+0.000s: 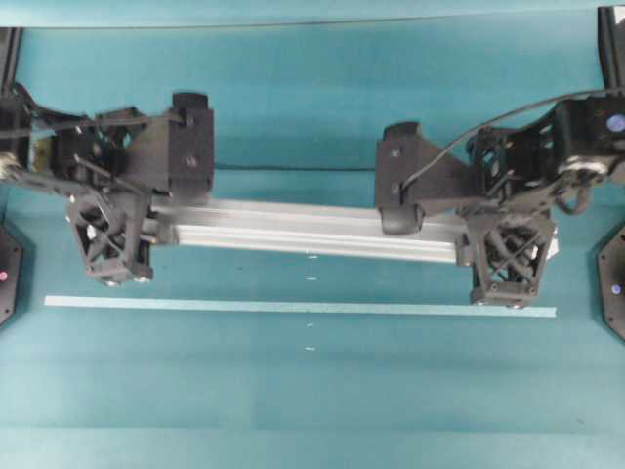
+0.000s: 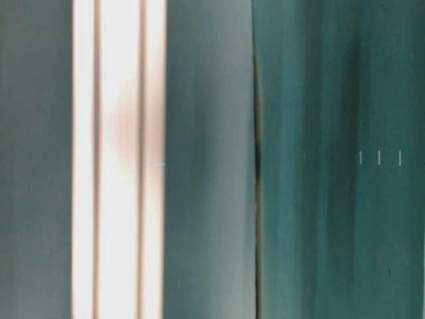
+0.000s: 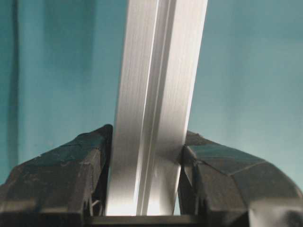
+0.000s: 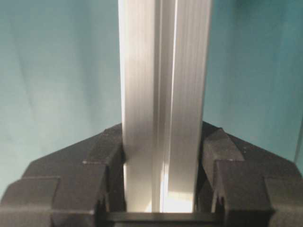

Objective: Lift the metal rail with both hands.
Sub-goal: 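Lift the rail with both grippers and raise it toward the back, then lower the held rail back down onto the table with both grippers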

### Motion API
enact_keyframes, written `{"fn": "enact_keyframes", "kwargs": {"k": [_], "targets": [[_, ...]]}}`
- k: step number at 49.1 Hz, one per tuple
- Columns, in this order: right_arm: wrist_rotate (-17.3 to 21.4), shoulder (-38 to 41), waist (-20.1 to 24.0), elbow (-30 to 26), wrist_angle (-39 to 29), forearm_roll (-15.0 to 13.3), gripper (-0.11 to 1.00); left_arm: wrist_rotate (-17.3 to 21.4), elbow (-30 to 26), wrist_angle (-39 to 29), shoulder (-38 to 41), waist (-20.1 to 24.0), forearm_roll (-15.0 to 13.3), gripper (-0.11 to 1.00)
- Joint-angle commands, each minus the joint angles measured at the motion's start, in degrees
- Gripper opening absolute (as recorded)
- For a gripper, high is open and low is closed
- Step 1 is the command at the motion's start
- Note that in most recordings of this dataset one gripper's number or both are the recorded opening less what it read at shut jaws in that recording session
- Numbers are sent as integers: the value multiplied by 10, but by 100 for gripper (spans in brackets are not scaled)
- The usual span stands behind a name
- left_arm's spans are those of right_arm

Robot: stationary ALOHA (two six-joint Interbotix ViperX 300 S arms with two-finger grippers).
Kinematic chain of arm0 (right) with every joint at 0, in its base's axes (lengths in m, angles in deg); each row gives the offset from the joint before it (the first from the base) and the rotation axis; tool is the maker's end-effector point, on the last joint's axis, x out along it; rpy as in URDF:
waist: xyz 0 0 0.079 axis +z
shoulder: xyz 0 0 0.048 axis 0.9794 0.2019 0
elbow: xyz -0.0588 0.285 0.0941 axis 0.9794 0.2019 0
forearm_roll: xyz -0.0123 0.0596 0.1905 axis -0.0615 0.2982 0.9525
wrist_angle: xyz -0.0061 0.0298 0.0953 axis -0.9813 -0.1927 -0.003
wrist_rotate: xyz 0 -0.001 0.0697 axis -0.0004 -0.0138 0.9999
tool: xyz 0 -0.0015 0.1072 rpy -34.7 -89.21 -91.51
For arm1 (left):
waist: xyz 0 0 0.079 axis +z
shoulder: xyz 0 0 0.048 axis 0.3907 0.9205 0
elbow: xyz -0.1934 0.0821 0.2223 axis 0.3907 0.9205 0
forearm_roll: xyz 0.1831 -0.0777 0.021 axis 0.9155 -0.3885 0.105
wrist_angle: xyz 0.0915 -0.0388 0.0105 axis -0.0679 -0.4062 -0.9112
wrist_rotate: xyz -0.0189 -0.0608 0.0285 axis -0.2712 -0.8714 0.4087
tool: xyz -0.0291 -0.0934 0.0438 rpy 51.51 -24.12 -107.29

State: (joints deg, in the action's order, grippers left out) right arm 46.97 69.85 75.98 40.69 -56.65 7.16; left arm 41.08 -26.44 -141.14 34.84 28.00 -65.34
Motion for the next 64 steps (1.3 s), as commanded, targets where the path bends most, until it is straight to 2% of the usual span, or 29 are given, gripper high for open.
{"fn": "enact_keyframes", "kwargs": {"k": [1, 10, 22, 39, 53, 64], "targets": [[8, -12, 12, -49, -2, 11, 37, -5, -61, -8, -13, 13, 3, 32], [22, -18, 12, -95, -61, 6, 37, -5, -115, -56, -11, 13, 3, 32], [31, -16, 12, -165, -128, -13, 37, -6, -173, -112, -8, 13, 3, 32], [33, 4, 12, -258, -203, -13, 37, -10, -259, -206, 10, 10, 3, 32], [33, 7, 11, -250, -203, -14, 37, -12, -272, -222, 18, 11, 3, 32], [33, 7, 11, -224, -201, -21, 37, -16, -245, -213, 18, 11, 3, 32]]}}
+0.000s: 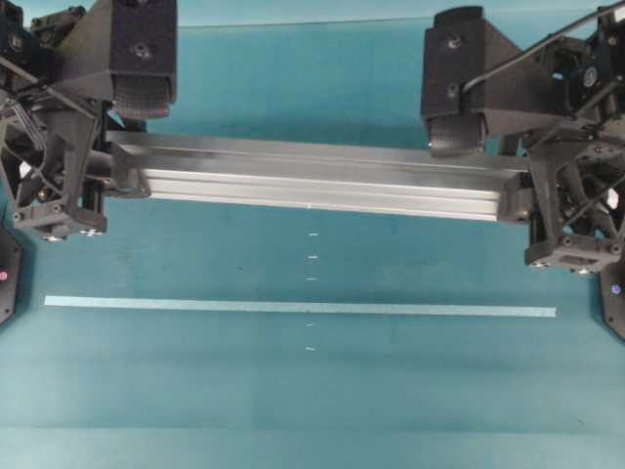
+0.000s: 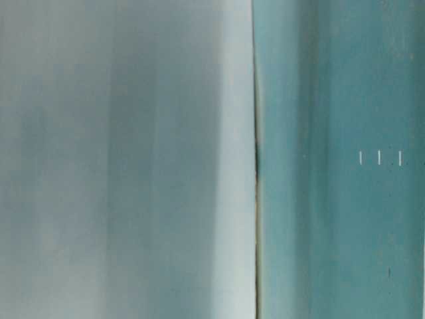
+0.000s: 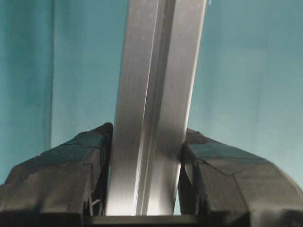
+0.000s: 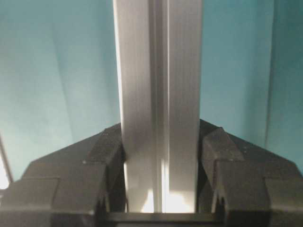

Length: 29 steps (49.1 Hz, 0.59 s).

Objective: Lift the metal rail with both hands.
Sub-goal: 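Lower the held rail back down onto the table with both grippers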

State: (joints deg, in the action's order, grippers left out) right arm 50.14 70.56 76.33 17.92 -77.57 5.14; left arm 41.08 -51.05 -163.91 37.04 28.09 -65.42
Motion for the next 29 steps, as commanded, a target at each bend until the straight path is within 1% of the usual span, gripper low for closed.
{"fn": "enact_keyframes", "kwargs": {"k": [1, 3, 9, 20, 29], "targets": [[1, 0, 8, 10, 9, -2, 37, -16, 8, 18, -4, 10, 4, 32], [-1, 1, 8, 23, 14, -2, 37, -17, 28, 29, -5, 10, 4, 32], [-8, 2, 8, 94, 58, -3, 37, -16, 91, 84, -9, 10, 4, 32], [-8, -12, 8, 223, 194, -2, 37, -21, 234, 216, -23, 8, 4, 32], [-9, -13, 10, 315, 278, -19, 37, -42, 312, 299, -13, 4, 4, 32]]}}
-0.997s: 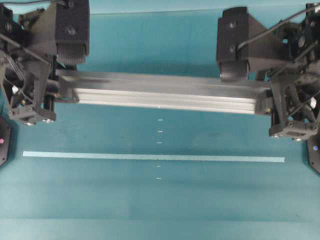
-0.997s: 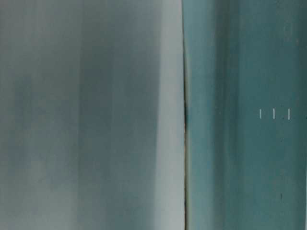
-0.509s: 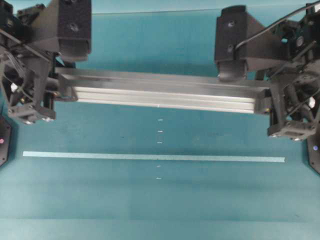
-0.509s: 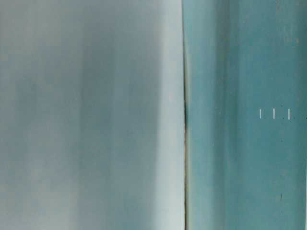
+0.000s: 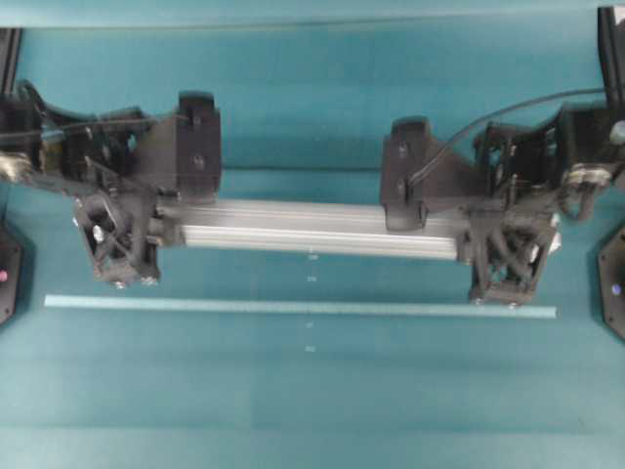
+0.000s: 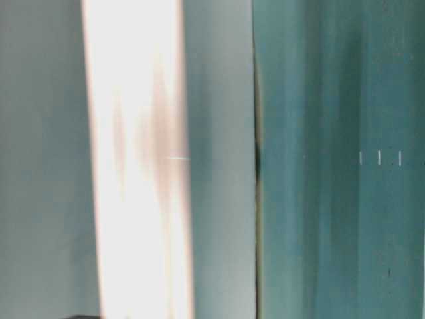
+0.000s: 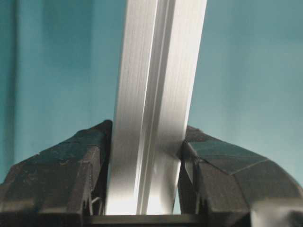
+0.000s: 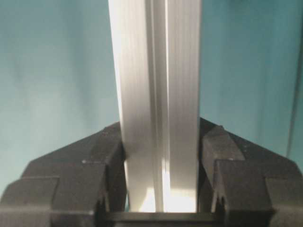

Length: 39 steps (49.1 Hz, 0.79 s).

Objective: Lift the metal rail with both hands.
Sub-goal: 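Lower the held rail back down onto the table with both grippers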

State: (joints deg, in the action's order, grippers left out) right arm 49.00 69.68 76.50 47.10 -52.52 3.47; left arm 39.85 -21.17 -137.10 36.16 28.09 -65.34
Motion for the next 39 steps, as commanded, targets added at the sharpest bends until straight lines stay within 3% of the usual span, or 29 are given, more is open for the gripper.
{"fn": "enact_keyframes", "kwargs": {"k": [1, 16, 39], "targets": [[2, -4, 8, 31, 36, -4, 37, -33, 20, 40, -2, 3, 3, 32], [-19, 32, 23, 114, 176, -3, 37, -43, 76, 109, 57, -20, 3, 32], [-29, 77, 31, 176, 279, -3, 37, -54, 141, 218, 112, -25, 3, 32]]}}
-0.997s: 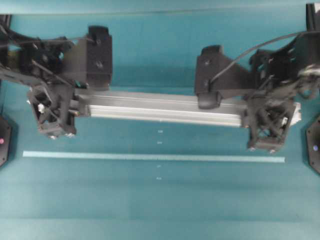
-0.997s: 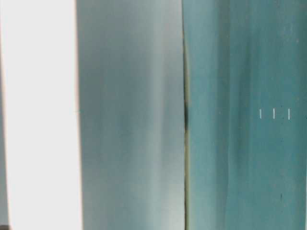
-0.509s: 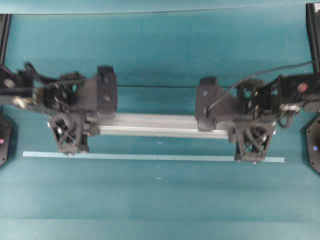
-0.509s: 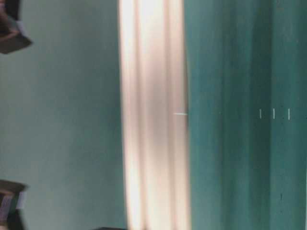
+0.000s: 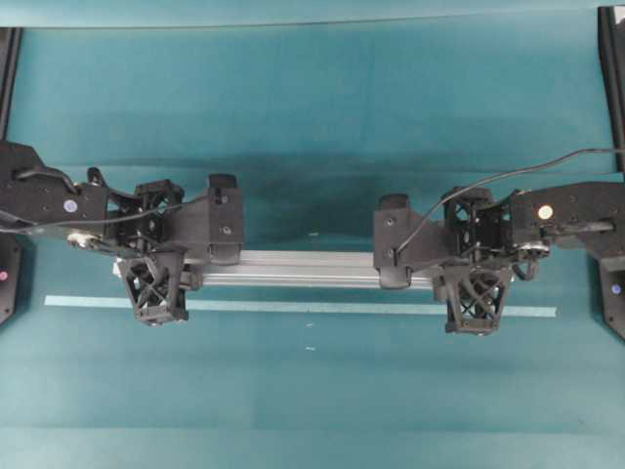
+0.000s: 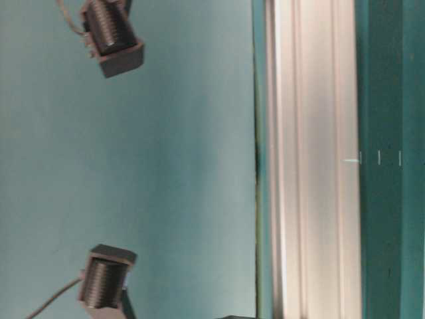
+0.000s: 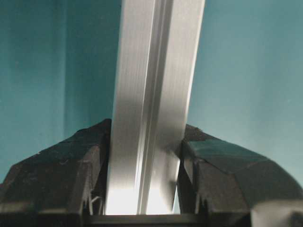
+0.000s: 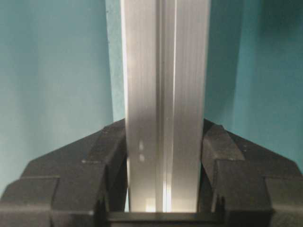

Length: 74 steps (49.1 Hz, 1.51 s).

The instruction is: Lift the metal rail with both hands.

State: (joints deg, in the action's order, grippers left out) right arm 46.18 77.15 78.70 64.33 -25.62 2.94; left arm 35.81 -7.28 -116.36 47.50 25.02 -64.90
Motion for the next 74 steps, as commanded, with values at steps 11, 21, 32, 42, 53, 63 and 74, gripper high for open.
{"fn": "enact_keyframes", "kwargs": {"k": [11, 21, 32, 42, 53, 63, 74], "targets": [[-1, 18, 15, 20, 51, 3, 37, -16, 26, 58, 13, 5, -3, 32], [-2, 38, 18, 21, 68, 3, 37, -17, 24, 76, 33, 4, -2, 32], [-2, 53, 25, 26, 90, 3, 37, -17, 26, 92, 47, 3, -2, 32], [-2, 56, 25, 31, 98, 3, 37, -17, 23, 96, 50, 3, -2, 32], [-2, 56, 25, 36, 98, 3, 37, -17, 15, 98, 54, -1, -2, 32], [-2, 59, 23, 36, 110, 2, 37, -17, 10, 98, 58, -7, -2, 32], [-2, 60, 16, 35, 111, 0, 37, -17, 10, 97, 58, -10, -2, 32]]}}
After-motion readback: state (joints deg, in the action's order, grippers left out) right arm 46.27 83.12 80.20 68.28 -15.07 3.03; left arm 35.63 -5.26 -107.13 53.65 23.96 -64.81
